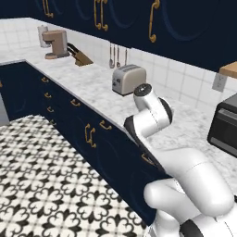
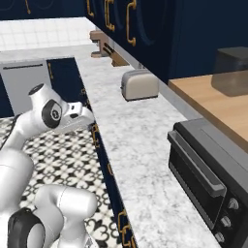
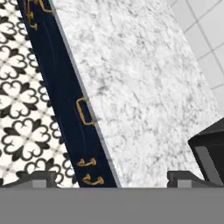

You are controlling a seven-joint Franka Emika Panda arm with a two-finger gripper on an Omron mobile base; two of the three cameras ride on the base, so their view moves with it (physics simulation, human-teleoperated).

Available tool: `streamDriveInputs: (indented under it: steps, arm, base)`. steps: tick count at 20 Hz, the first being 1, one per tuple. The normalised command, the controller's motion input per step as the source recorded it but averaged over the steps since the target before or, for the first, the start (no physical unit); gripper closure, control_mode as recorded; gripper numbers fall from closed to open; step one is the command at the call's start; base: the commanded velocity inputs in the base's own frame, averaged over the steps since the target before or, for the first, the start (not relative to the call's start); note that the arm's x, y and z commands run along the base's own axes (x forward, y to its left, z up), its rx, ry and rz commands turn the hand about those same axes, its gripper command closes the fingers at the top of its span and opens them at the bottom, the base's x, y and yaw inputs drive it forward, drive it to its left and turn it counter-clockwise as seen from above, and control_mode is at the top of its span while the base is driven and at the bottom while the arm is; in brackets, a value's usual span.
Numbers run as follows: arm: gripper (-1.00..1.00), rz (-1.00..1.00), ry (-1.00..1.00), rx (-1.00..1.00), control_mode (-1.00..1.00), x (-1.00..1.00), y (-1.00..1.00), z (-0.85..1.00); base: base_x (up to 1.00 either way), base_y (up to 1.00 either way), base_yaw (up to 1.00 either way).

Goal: Take a straw from the drawer in front and place it inside the glass cup on the dining counter.

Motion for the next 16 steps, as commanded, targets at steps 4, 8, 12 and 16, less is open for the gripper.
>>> streamDriveInputs:
  steps: [4, 8, 12, 16]
  arm:
    - [-1.00, 0.00, 0.00, -0.32, -1.00, 0.10, 0.37, -0.77]
    - [-1.00, 0.00, 0.00, -0.29, -1.00, 0.10, 0.39, -0.69]
    - [-1.00, 0.00, 0.00, -0.27, -1.00, 0.12, 0.44, -0.60]
    - [-1.00, 0.00, 0.00, -0.25, -1.00, 0.24, 0.30, -0.57]
  base:
    - [0.00, 0.00, 0.00]
    - [0.00, 0.00, 0.00]
    - [0.00, 0.00, 0.00]
    - [0.00, 0.00, 0.00]
